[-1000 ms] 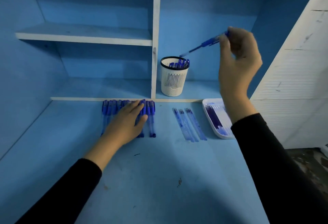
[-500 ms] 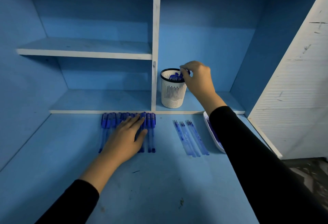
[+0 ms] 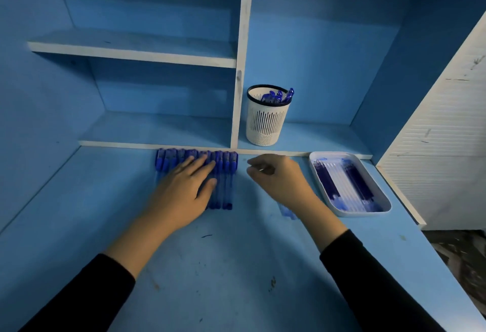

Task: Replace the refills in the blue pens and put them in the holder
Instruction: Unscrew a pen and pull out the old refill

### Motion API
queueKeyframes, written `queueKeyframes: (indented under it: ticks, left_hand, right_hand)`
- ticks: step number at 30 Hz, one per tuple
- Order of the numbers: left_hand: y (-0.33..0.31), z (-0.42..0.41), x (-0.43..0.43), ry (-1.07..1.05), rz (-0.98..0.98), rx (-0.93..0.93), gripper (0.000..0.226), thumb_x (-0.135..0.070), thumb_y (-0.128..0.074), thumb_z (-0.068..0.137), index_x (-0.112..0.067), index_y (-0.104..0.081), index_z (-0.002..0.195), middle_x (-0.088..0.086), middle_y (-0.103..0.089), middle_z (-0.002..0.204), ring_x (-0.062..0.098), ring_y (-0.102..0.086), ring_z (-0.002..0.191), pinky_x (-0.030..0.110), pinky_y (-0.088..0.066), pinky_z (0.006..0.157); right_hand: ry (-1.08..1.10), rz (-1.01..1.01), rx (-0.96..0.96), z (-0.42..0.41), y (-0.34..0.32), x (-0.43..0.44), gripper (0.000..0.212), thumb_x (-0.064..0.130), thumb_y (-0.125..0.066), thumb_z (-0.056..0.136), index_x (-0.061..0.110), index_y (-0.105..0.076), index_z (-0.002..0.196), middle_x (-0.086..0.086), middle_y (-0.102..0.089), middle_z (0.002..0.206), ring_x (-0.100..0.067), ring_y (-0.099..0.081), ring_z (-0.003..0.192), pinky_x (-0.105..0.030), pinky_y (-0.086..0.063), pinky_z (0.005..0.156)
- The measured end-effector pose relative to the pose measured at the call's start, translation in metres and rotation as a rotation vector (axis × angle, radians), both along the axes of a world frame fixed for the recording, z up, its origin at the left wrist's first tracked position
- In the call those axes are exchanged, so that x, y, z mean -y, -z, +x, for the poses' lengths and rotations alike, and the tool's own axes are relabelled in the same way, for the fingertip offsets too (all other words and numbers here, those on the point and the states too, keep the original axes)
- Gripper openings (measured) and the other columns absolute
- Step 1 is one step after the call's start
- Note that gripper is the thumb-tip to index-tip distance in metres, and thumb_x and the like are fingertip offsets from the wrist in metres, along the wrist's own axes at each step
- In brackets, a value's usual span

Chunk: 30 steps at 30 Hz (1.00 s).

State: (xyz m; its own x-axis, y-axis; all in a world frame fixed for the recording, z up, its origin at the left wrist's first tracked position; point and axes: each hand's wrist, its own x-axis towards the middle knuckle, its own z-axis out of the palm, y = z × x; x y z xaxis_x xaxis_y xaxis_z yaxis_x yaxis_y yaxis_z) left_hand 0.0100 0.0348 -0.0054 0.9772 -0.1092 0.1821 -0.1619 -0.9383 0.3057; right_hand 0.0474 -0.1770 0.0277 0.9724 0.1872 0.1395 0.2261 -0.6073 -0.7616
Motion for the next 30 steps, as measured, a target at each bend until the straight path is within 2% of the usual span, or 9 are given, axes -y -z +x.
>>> queueKeyframes:
  ticks: [2,6,11,17,20,23,26,28,30]
  left_hand:
    - [0.007,-0.007,-0.006,0.022,0.020,0.024,0.080,-0.062,-0.009,0.087,-0.023,-0.040,0.150,-0.005,-0.028,0.160,0.020,-0.019,0.150,0.035,-0.015,0.120]
    - [0.016,-0.016,-0.012,0.058,0.033,0.056,0.074,-0.059,-0.012,0.091,-0.023,-0.042,0.149,-0.004,-0.028,0.159,0.018,-0.018,0.150,0.031,-0.010,0.119]
    - [0.019,-0.013,-0.010,0.057,-0.019,0.019,0.078,-0.063,-0.009,0.088,-0.027,-0.036,0.151,-0.010,-0.021,0.161,0.014,-0.015,0.150,0.025,-0.005,0.117]
    - [0.018,-0.013,-0.010,0.043,-0.019,0.000,0.078,-0.063,-0.007,0.087,-0.030,-0.034,0.151,-0.010,-0.019,0.162,0.014,-0.015,0.150,0.029,-0.008,0.119]
    - [0.016,-0.014,-0.010,0.045,0.015,0.017,0.075,-0.061,-0.009,0.089,-0.028,-0.037,0.150,-0.007,-0.024,0.161,0.018,-0.021,0.149,0.034,-0.015,0.120]
    - [0.014,-0.015,-0.009,0.029,0.082,0.054,0.072,-0.059,-0.009,0.091,-0.029,-0.040,0.148,-0.006,-0.029,0.159,0.020,-0.028,0.147,0.037,-0.024,0.117]
    - [0.009,-0.017,-0.008,0.019,0.095,0.049,0.073,-0.060,-0.006,0.091,-0.031,-0.041,0.148,-0.007,-0.030,0.159,0.019,-0.030,0.146,0.038,-0.028,0.116]
    - [0.006,-0.017,-0.007,0.017,0.089,0.052,0.073,-0.060,-0.006,0.091,-0.032,-0.041,0.148,-0.008,-0.031,0.158,0.017,-0.030,0.146,0.037,-0.029,0.115]
    - [0.004,-0.018,-0.004,0.023,0.023,0.081,0.067,-0.058,-0.012,0.093,-0.031,-0.044,0.146,-0.009,-0.037,0.155,0.015,-0.034,0.143,0.037,-0.034,0.112]
  right_hand:
    - [-0.033,-0.010,-0.022,-0.005,0.009,-0.009,0.022,0.019,-0.064,0.089,0.017,-0.071,0.110,0.004,-0.070,0.093,-0.006,-0.061,0.079,0.000,-0.039,0.064]
    - [-0.073,-0.059,-0.007,-0.007,0.017,-0.022,0.024,0.016,-0.064,0.090,0.015,-0.072,0.112,-0.003,-0.073,0.097,-0.006,-0.058,0.079,0.002,-0.036,0.065]
    - [-0.084,-0.086,-0.048,-0.004,0.021,-0.029,0.022,0.021,-0.072,0.084,0.018,-0.074,0.107,-0.002,-0.069,0.088,-0.007,-0.054,0.072,-0.012,-0.039,0.068]
    - [-0.041,-0.055,-0.136,-0.002,0.018,-0.022,0.022,0.007,-0.066,0.081,0.018,-0.074,0.097,0.005,-0.064,0.082,-0.009,-0.057,0.074,-0.014,-0.041,0.066]
    - [-0.016,-0.106,-0.142,-0.004,0.014,-0.022,0.021,0.008,-0.068,0.080,0.020,-0.073,0.097,0.003,-0.064,0.084,-0.011,-0.057,0.073,-0.006,-0.038,0.052]
    - [0.014,-0.105,-0.172,-0.006,0.009,-0.019,0.022,0.006,-0.067,0.080,0.020,-0.073,0.096,0.001,-0.065,0.083,-0.006,-0.052,0.062,-0.005,-0.035,0.043]
    - [0.068,0.028,-0.254,-0.010,0.006,-0.010,0.022,0.008,-0.067,0.081,0.023,-0.073,0.096,0.002,-0.069,0.079,-0.006,-0.053,0.055,-0.011,-0.037,0.042]
    - [0.109,0.198,-0.316,-0.015,0.004,-0.004,0.020,0.007,-0.068,0.082,0.021,-0.073,0.097,0.003,-0.065,0.067,-0.004,-0.050,0.047,-0.011,-0.035,0.041]
    - [0.100,0.419,-0.384,-0.021,0.005,0.001,0.021,0.005,-0.070,0.083,0.014,-0.073,0.101,0.001,-0.065,0.066,-0.005,-0.053,0.050,-0.011,-0.042,0.050]
